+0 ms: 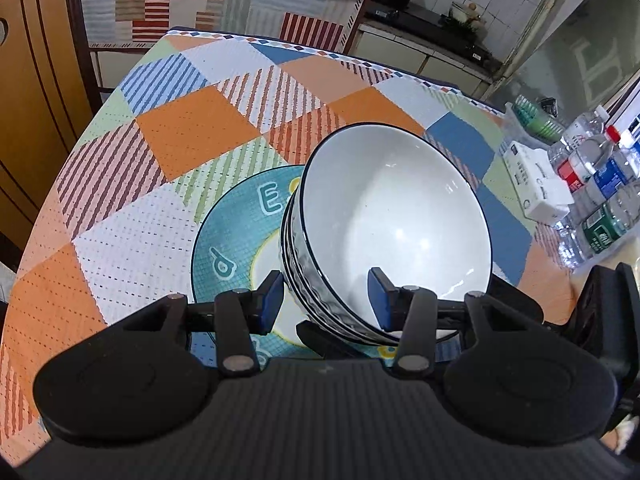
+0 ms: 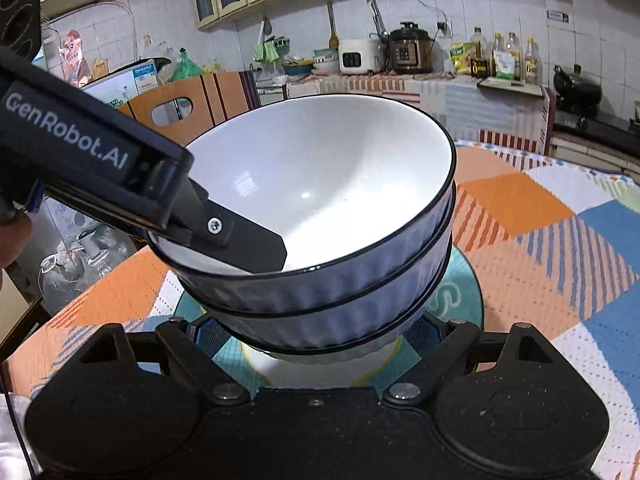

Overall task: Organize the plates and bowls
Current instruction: 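Lift the bowl stack and lower it onto the egg plate stack, then open the left gripper and pull it back from the bowls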

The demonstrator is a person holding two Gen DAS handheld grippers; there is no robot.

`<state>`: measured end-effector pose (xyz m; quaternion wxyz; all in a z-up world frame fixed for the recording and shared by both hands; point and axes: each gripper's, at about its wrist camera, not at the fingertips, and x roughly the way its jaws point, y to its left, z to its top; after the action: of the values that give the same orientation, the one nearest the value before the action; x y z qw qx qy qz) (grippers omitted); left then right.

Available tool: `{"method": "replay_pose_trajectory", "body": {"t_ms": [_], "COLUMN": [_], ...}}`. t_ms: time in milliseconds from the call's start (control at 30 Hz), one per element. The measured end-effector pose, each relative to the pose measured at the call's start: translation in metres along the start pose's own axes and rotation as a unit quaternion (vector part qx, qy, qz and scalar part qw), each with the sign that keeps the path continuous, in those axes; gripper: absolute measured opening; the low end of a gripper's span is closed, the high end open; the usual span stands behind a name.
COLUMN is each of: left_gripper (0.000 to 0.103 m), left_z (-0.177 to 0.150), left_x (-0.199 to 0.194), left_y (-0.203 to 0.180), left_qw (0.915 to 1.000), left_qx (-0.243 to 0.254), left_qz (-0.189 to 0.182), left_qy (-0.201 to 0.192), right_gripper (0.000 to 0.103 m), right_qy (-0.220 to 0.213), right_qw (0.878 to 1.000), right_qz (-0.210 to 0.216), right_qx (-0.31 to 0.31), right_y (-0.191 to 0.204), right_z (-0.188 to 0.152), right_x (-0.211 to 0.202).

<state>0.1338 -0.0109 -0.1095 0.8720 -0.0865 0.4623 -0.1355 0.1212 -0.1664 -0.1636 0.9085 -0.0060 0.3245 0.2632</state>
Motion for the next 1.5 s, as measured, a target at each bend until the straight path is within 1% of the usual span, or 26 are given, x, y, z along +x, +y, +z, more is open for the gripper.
{"method": "replay_pose_trajectory", "body": {"t_ms": [67,167,333,500,800,933,1000,1033,1100,1167,1267,1367,1500], "left_gripper": [0.044,0.044,0.044,0.044,0.044,0.045,0.047,0.047,0.049,0.05,0.051,0.053,0.056], "left_z": [-0.001,-0.004,-0.009,-0.01,-0.009,-0.006,-0.003,-0.002,-0.003,-0.004,-0.004,-0.006,-0.012], "left_x": [0.004,0.009,0.01,0.01,0.011,0.007,0.002,0.0,-0.011,-0.021,-0.038,-0.057,-0.081], "left_y": [0.001,0.005,0.011,0.014,0.014,0.015,0.015,0.015,0.01,0.006,0.0,-0.011,-0.022], "left_qw": [1.0,0.9999,0.9999,0.9996,0.9993,0.9983,0.9973,0.9973,0.998,0.9983,0.9981,0.9979,0.9977], "left_qx": [-0.001,-0.006,-0.013,-0.025,-0.035,-0.055,-0.071,-0.071,-0.052,-0.039,-0.027,-0.005,0.014], "left_qz": [0.006,0.008,0.004,-0.001,0.002,0.006,0.003,0.003,0.01,0.017,0.023,0.032,0.029], "left_qy": [-0.004,0.001,-0.004,-0.009,-0.013,-0.019,-0.017,-0.017,-0.034,-0.04,-0.051,-0.056,-0.059], "right_gripper": [0.092,0.092,0.092,0.092,0.092,0.092,0.092,0.092,0.093,0.093,0.094,0.094,0.094], "right_qy": [0.005,0.013,0.012,0.019,0.03,0.032,0.031,0.027,0.021,0.013,0.004,-0.006,-0.013], "right_qw": [1.0,1.0,1.0,0.999,0.999,0.999,0.999,0.999,0.999,0.999,0.999,0.998,0.997], "right_qz": [-0.003,-0.005,-0.016,-0.026,-0.028,-0.035,-0.041,-0.041,-0.034,-0.035,-0.033,-0.041,-0.06], "right_qx": [0.016,0.021,-0.007,-0.01,0.002,0.01,0.001,-0.003,-0.002,0.002,0.027,0.048,0.04], "right_y": [0.0,0.003,0.012,0.016,0.012,0.011,0.01,0.008,0.004,-0.001,-0.008,-0.011,-0.007], "right_z": [0.0,-0.003,-0.007,-0.005,-0.001,-0.002,-0.004,-0.006,-0.007,-0.006,0.001,0.009,0.021], "right_x": [0.005,0.011,0.01,0.011,0.013,0.008,-0.001,-0.009,-0.022,-0.038,-0.057,-0.074,-0.093]}}
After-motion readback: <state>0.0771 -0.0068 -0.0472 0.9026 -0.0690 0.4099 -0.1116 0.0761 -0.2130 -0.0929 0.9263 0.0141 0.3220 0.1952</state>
